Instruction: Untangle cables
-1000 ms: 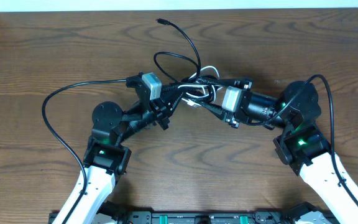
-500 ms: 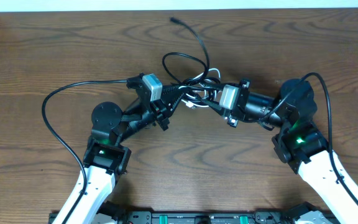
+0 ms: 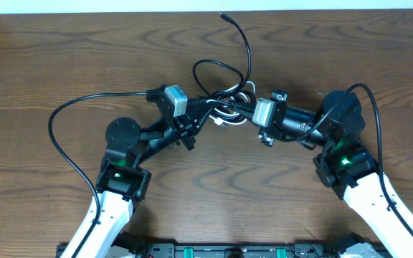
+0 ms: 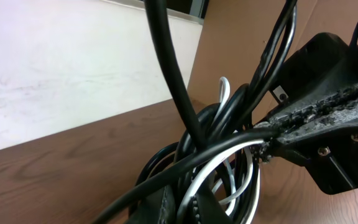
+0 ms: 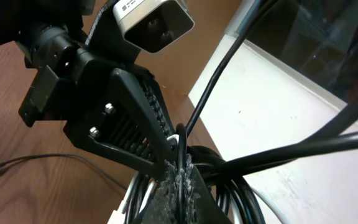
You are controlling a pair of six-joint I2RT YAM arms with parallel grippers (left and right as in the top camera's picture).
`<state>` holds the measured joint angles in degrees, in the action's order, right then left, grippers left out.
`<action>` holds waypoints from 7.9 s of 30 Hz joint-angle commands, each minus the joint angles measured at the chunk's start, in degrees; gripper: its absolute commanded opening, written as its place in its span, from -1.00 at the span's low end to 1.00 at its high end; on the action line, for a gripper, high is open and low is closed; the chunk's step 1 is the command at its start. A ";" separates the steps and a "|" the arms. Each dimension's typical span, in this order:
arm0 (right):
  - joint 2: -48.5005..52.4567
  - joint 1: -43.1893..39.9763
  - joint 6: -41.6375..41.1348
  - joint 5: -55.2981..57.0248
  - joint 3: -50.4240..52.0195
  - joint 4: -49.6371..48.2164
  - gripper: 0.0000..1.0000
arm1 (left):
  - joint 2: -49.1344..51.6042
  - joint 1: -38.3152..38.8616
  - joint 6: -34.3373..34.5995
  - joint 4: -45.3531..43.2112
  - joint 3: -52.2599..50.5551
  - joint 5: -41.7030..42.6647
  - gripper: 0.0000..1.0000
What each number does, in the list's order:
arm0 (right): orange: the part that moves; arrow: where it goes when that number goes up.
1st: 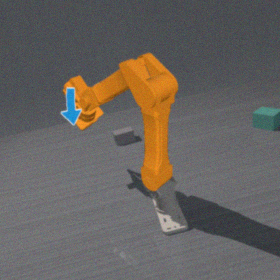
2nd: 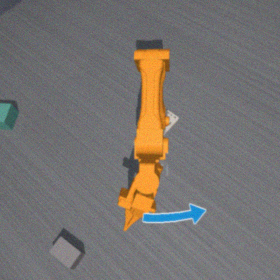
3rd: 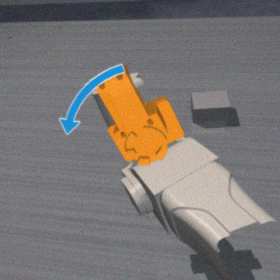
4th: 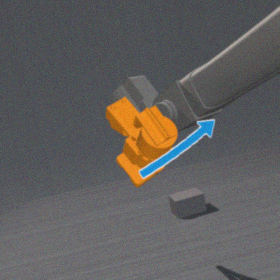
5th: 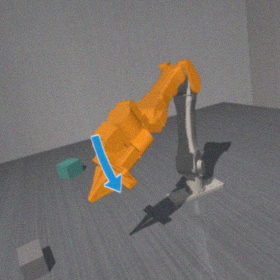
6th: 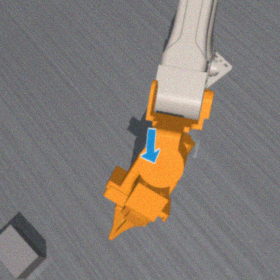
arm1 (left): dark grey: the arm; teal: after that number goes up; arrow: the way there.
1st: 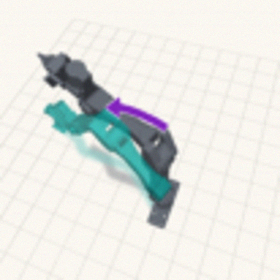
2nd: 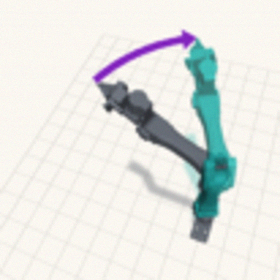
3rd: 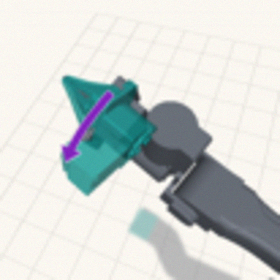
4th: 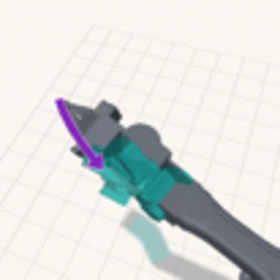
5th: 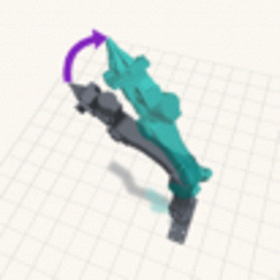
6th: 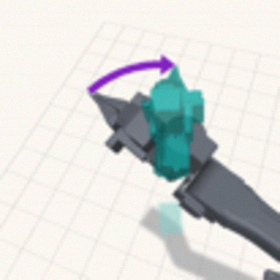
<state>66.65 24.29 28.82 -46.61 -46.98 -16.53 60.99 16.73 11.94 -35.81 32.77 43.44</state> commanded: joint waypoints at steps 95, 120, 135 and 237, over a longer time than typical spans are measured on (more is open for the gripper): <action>-3.63 -79.84 -25.11 20.11 -0.85 14.16 0.98 | -0.39 -24.81 -14.40 39.19 0.55 -72.41 -0.85; 8.26 -38.45 -25.35 -8.02 -0.85 14.14 0.99 | -0.42 -19.39 -14.69 15.78 0.55 6.12 -0.85; 10.95 -13.42 -45.88 -12.63 -0.85 3.32 0.99 | -0.42 -15.52 -30.91 15.74 0.55 20.41 -0.85; 15.43 -7.78 -37.68 -42.51 -0.85 -24.02 -0.98 | -0.02 -12.59 -32.15 2.89 0.55 -3.28 0.89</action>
<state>82.11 17.63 -15.22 -80.64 -47.11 -40.16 61.71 4.23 -22.02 -33.47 32.51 38.85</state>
